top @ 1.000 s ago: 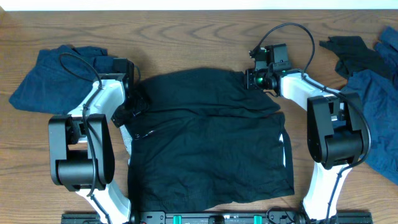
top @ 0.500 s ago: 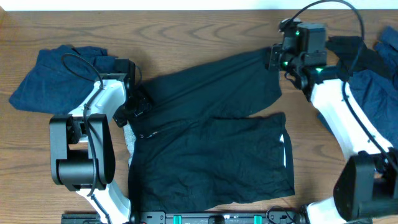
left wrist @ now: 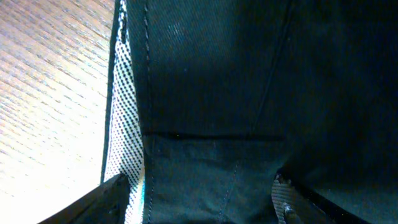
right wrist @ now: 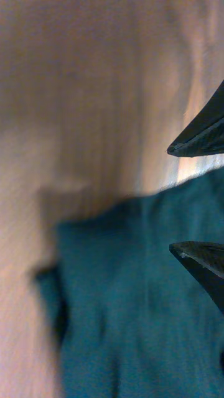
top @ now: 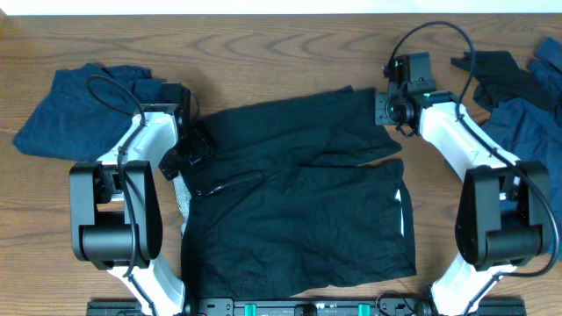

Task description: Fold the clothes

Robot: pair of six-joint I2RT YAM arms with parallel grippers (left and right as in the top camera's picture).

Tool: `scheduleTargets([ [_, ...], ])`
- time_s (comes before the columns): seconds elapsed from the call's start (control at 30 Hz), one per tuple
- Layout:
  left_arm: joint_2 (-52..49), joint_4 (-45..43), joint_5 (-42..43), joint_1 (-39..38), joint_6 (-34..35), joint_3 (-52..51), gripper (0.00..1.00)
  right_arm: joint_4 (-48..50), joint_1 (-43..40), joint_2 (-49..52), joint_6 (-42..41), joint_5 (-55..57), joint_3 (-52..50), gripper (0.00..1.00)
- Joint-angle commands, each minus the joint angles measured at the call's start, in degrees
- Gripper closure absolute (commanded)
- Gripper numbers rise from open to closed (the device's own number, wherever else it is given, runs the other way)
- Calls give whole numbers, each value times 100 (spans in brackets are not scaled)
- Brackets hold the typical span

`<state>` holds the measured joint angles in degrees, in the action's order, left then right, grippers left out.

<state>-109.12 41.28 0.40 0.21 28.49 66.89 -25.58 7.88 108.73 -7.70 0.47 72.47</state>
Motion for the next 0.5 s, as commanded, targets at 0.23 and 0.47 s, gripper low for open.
scheduleTargets([
  [0.23, -170, -614, -389, 72, -37, -186, 25, 166, -127, -662, 807, -2103, 264, 76],
  [0.47, 39, -1580, -382, 72, -37, -151, 21, 610, 315, -472, 804, -2251, 337, 93],
])
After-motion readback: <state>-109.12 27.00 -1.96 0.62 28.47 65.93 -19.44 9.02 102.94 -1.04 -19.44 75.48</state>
